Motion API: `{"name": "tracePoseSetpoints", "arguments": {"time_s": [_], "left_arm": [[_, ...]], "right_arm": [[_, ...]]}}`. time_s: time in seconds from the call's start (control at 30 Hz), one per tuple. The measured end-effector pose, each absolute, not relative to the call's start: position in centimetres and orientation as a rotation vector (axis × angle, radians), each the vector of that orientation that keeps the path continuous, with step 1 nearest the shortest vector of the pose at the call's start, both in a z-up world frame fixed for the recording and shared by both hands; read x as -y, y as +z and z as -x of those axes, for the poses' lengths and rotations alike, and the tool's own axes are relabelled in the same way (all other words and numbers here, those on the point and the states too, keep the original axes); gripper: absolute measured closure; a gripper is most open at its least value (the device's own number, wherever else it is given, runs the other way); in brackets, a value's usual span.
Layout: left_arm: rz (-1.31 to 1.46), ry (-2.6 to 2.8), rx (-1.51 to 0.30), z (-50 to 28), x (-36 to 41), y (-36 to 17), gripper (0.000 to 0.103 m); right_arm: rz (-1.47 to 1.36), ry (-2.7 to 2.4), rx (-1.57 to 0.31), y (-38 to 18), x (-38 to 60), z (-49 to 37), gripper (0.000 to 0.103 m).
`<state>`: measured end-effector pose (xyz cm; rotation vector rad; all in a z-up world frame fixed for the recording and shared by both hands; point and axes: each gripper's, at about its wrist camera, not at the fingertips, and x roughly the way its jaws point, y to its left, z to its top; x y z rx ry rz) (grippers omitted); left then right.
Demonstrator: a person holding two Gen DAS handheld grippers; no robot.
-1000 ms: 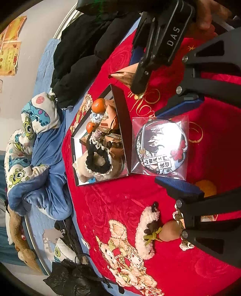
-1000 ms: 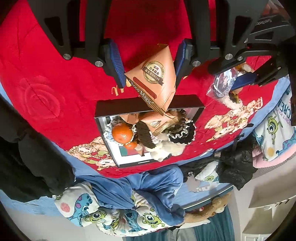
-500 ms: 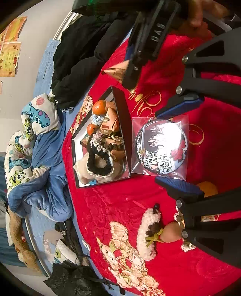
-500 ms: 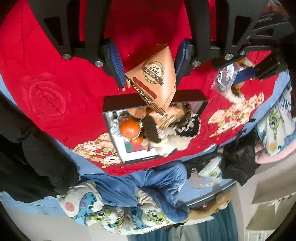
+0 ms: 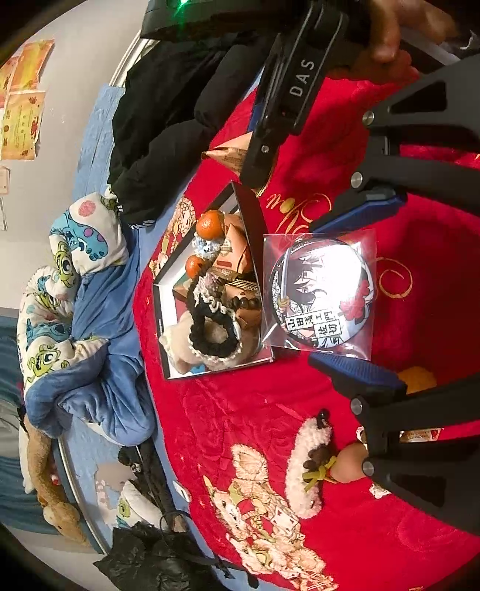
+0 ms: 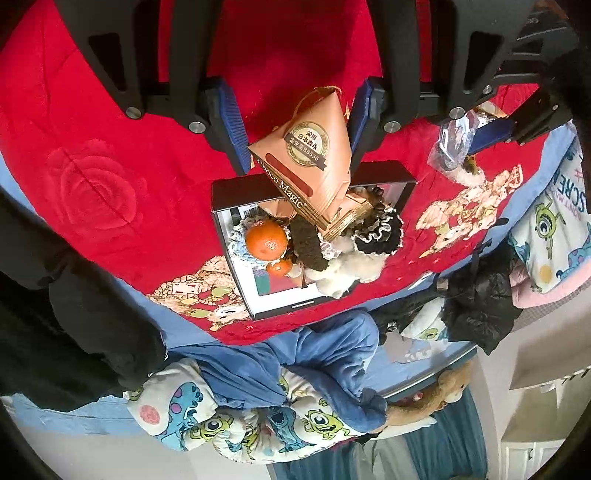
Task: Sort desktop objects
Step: 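Carry the badge with the left tool while the right tool carries the packet to the box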
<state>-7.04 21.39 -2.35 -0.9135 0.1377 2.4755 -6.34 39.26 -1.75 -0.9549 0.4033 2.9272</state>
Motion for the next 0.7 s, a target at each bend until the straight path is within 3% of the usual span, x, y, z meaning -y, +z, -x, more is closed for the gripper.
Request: {"name": "tracePoseSetpoints", "arguments": {"time_s": [0.7], "left_arm": [[0.957,2.491,-0.107,10.3,-21.7,-2.5,0.038]], "right_arm": [[0.984,2.958,-0.404,-1.2,-39.3,8.4,0.054]]}}
